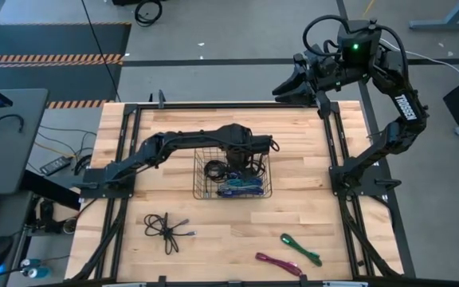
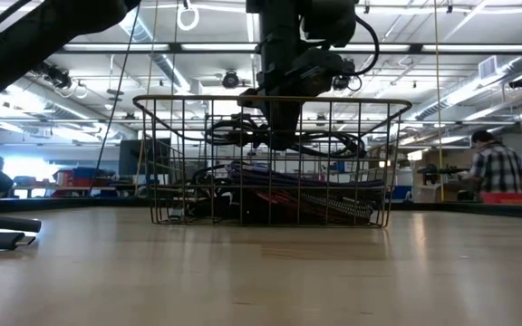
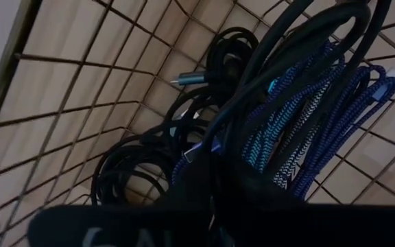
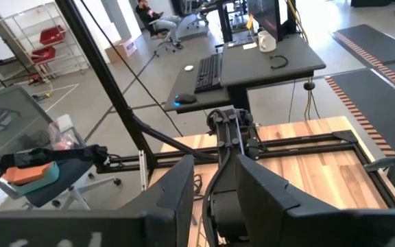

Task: Pick and place USB-C Cables
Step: Put the black charger cable into the wire basket, then put the green charger cable into the wire basket

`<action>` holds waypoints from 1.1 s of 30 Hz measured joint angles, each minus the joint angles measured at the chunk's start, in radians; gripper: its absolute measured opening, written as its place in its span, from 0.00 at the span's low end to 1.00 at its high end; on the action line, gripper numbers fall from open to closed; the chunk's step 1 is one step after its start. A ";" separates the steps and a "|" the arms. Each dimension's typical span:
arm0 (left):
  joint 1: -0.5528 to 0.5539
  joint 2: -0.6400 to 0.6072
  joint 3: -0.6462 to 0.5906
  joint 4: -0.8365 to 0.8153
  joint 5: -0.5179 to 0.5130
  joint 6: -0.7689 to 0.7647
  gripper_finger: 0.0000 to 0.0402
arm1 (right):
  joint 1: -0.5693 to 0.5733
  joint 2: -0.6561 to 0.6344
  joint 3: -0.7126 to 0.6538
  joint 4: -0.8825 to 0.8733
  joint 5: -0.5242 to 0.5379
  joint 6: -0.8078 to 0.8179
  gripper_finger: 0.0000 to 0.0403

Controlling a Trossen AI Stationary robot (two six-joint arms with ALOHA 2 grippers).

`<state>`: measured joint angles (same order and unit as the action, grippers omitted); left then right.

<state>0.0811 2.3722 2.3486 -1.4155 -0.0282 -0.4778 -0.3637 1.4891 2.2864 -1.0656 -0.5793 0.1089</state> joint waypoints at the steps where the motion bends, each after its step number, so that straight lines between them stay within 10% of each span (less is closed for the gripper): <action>1: 0.000 0.000 0.000 0.000 0.000 -0.009 0.06 | 0.000 0.000 0.000 0.000 0.000 0.000 0.28; 22: -0.023 0.051 0.000 0.001 0.035 0.013 0.06 | 0.000 0.000 0.000 -0.008 -0.025 -0.034 0.28; 33: -0.021 0.049 0.001 0.009 0.034 0.012 0.43 | 0.000 0.000 0.000 -0.009 -0.026 -0.042 0.28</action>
<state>0.0604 2.4210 2.3497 -1.4069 0.0060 -0.4653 -0.3637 1.4891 2.2864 -1.0748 -0.6056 0.0673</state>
